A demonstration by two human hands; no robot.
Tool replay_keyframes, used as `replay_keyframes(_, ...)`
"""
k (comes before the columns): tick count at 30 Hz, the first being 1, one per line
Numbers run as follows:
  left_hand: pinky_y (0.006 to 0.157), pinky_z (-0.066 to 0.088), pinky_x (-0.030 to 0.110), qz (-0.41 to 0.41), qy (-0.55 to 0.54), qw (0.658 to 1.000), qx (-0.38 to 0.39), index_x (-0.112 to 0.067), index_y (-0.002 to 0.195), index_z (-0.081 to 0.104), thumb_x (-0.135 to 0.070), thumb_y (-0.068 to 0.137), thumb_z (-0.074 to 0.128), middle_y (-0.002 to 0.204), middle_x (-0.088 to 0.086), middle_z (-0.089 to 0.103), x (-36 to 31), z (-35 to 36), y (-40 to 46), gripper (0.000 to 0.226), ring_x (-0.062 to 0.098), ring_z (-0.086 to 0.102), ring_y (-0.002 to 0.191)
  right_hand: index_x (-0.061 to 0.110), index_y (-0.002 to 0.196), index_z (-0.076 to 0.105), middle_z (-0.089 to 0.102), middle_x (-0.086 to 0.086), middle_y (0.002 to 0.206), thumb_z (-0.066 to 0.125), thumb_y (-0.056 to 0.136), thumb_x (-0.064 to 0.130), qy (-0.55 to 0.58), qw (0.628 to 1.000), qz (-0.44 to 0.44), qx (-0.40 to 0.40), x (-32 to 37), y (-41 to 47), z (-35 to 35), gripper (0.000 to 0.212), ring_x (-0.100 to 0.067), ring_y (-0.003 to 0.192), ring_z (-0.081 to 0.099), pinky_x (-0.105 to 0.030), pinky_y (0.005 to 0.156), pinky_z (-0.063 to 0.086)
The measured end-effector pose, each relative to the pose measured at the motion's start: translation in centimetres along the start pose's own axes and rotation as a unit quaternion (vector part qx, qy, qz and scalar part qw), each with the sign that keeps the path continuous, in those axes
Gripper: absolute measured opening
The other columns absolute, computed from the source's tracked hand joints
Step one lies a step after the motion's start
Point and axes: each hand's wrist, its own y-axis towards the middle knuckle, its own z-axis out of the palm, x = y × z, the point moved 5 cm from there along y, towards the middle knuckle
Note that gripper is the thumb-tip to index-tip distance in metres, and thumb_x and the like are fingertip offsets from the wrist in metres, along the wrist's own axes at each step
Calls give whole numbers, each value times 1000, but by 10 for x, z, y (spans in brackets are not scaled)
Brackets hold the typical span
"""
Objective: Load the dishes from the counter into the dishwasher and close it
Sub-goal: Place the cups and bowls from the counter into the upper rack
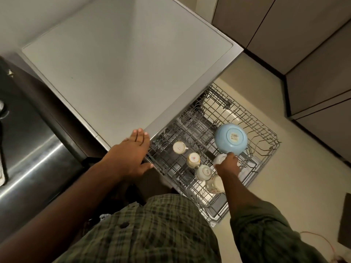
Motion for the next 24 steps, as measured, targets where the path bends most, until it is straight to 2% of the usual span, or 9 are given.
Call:
replay_keyframes(3, 126, 27, 50, -9, -1, 1000, 2, -11, 163, -14, -65, 98, 49, 171, 16, -16, 2, 3, 2, 106, 31, -2, 160, 13, 134, 40, 51, -19, 132, 86, 80, 12, 14, 1000, 5, 8, -3, 2, 12, 71, -42, 119, 58, -50, 91, 53)
replay_keyframes(6, 126, 27, 51, -10, -1, 1000, 6, -10, 163, -13, -66, 97, 50, 170, 18, -16, 2, 5, 4, 106, 33, -2, 160, 13, 130, 44, 59, -18, 126, 87, 78, 9, 21, 1000, 2, -4, -8, 5, 17, 67, -40, 114, 61, -50, 88, 55)
replay_keyframes(9, 125, 29, 51, -11, -5, 1000, 1, -10, 163, -13, -66, 97, 50, 170, 18, -15, 2, 4, 3, 106, 33, 1, 160, 8, 126, 53, 59, -19, 126, 86, 80, 14, -13, 1000, -4, -4, -10, 1, 14, 57, -38, 110, 62, -48, 89, 55)
replay_keyframes(12, 127, 25, 49, -4, -1, 1000, -2, -9, 163, -12, -65, 99, 47, 171, 18, -15, 1, 3, 2, 104, 31, -5, 160, 8, 124, 58, 52, -18, 130, 81, 86, 17, -80, 997, 0, -23, -10, -8, 9, 45, -37, 107, 64, -47, 86, 57)
replay_keyframes(14, 128, 23, 48, 1, 1, 1000, -2, -8, 163, -13, -64, 99, 47, 170, 19, -15, 1, 3, 2, 104, 31, -7, 160, 9, 122, 64, 60, -14, 123, 82, 84, 18, -128, 991, -5, -28, -8, -13, 6, 43, -32, 106, 65, -42, 82, 58)
replay_keyframes(17, 127, 24, 50, 4, 0, 1000, 2, -8, 163, -14, -64, 99, 47, 170, 19, -17, 2, 5, 2, 104, 32, -6, 160, 7, 117, 69, 70, -10, 111, 83, 83, 22, -141, 990, -15, -5, -8, -15, 5, 40, -28, 100, 69, -39, 82, 61)
replay_keyframes(20, 127, 25, 50, 10, -2, 1000, 0, -9, 163, -13, -64, 99, 47, 170, 18, -16, 3, 6, 2, 104, 32, -5, 160, 6, 118, 67, 71, -11, 112, 76, 90, 26, -147, 988, -24, 28, -12, -16, -1, 36, -28, 102, 69, -37, 86, 59)
replay_keyframes(24, 128, 24, 50, 19, -10, 1000, -13, -9, 164, -13, -64, 99, 48, 171, 16, -17, 6, 7, -1, 104, 31, -7, 160, 13, 133, 64, 68, -11, 123, 68, 96, 23, -160, 986, -38, 26, -20, -24, -5, 39, -28, 111, 67, -42, 93, 58)
